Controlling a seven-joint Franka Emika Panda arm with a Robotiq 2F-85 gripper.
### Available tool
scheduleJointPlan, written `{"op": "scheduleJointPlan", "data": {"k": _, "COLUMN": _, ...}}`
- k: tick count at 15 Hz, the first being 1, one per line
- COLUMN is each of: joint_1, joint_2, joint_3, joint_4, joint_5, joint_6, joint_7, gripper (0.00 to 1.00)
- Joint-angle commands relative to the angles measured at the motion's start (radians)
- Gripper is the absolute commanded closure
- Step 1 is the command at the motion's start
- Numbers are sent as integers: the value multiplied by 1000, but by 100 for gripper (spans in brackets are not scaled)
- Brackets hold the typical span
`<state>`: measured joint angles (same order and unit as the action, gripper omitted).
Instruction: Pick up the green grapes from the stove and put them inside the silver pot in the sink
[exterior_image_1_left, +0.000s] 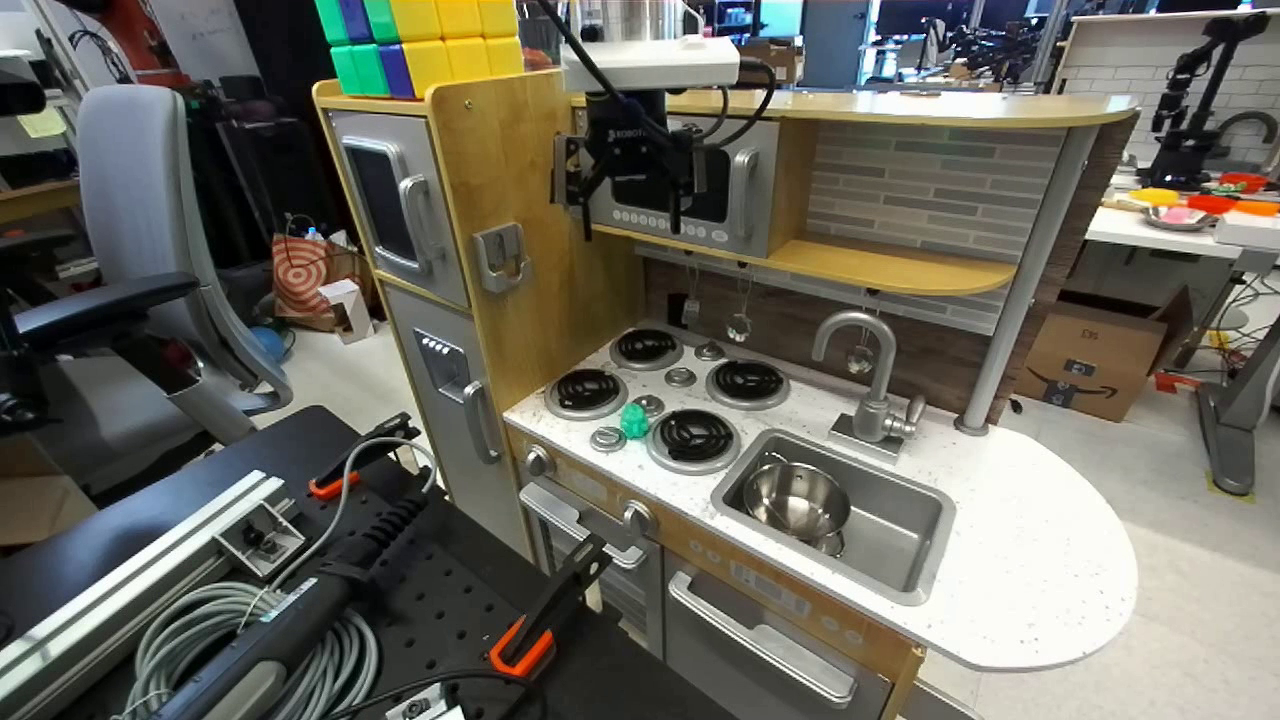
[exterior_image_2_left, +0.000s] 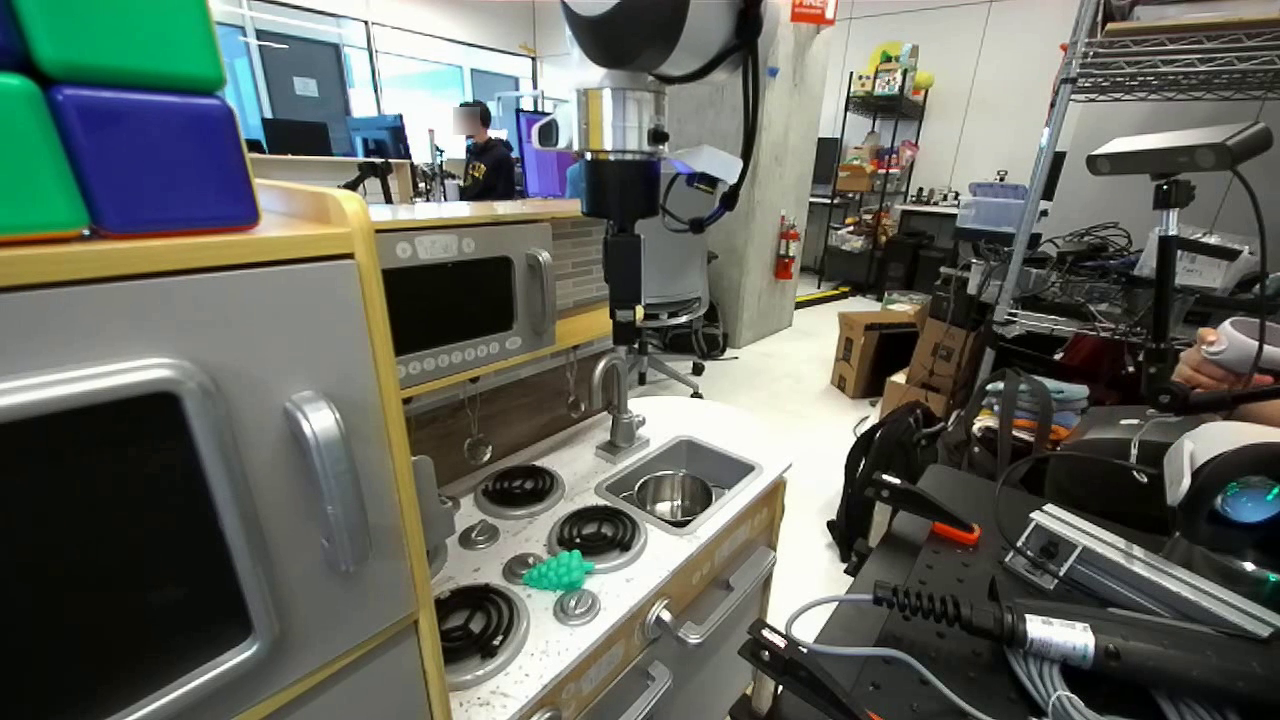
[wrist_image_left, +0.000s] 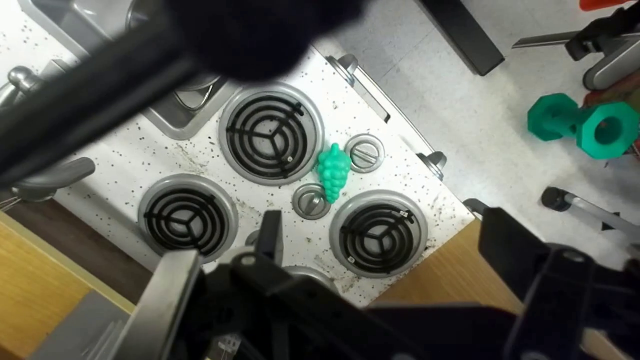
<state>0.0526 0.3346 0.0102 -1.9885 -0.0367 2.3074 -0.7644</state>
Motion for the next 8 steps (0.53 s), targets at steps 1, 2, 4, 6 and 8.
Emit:
{"op": "scheduleJointPlan", "data": {"k": 1, "joint_1": -50, "joint_2": 7, "joint_3": 52, "joint_4": -30, "joint_5": 37, "joint_6": 96, "joint_7": -29, "gripper": 0}}
{"op": "scheduleJointPlan", "data": {"k": 2, "joint_1": -59, "joint_2": 17, "joint_3": 63, "joint_4": -46, "joint_5": 61, "joint_6": 149, "joint_7": -37, "gripper": 0}}
{"op": "scheduleJointPlan", "data": {"k": 4, "joint_1": -84, "joint_2": 52, "joint_3": 93, "joint_4": -77, "joint_5": 105, "joint_6": 237, "joint_7": -76, "gripper": 0}}
{"op": "scheduleJointPlan", "data": {"k": 6, "joint_1": -109, "joint_2": 102, "joint_3": 125, "joint_4": -87, "joint_5": 145, "joint_6": 303, "joint_7": -110, "gripper": 0}}
{"op": "scheduleJointPlan", "data": {"k": 8, "joint_1": -120, "joint_2": 162, "joint_3": 142, "joint_4": -73, "joint_5": 147, "joint_6": 367, "joint_7": -109, "gripper": 0}}
